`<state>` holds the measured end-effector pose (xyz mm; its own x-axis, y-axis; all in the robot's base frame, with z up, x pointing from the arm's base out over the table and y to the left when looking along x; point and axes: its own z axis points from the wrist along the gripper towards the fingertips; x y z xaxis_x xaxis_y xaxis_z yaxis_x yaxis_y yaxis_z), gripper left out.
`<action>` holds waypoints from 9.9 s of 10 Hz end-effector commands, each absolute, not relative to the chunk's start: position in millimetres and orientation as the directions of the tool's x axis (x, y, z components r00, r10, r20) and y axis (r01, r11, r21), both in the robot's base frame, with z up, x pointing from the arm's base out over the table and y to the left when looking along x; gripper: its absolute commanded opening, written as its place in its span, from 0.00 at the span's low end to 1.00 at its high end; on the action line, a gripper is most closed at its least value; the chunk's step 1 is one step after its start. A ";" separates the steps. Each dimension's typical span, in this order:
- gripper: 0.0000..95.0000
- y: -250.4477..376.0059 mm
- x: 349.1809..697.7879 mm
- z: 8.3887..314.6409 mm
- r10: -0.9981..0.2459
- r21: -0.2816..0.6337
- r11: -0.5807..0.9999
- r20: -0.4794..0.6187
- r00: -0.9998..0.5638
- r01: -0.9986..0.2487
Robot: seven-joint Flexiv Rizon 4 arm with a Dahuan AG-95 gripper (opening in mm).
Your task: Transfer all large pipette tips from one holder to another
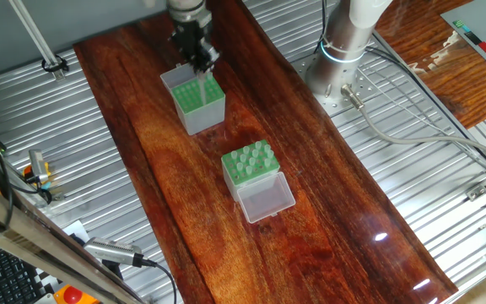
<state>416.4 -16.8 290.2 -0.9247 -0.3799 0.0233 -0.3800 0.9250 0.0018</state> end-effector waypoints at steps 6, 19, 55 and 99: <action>0.00 -68.2 384.7 296.8 -0.470 0.023 0.883 0.031 -0.882 -0.469; 0.00 -71.6 379.1 280.0 -0.470 0.028 0.883 0.014 -0.883 -0.469; 0.20 156.1 452.7 181.6 -0.182 0.101 0.978 -0.021 -0.983 -0.183; 0.00 130.6 425.9 322.5 -0.241 0.074 0.968 -0.005 -0.971 -0.241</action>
<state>431.4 144.3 319.3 -0.9844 -0.1757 0.0103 -0.1744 0.9817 0.0763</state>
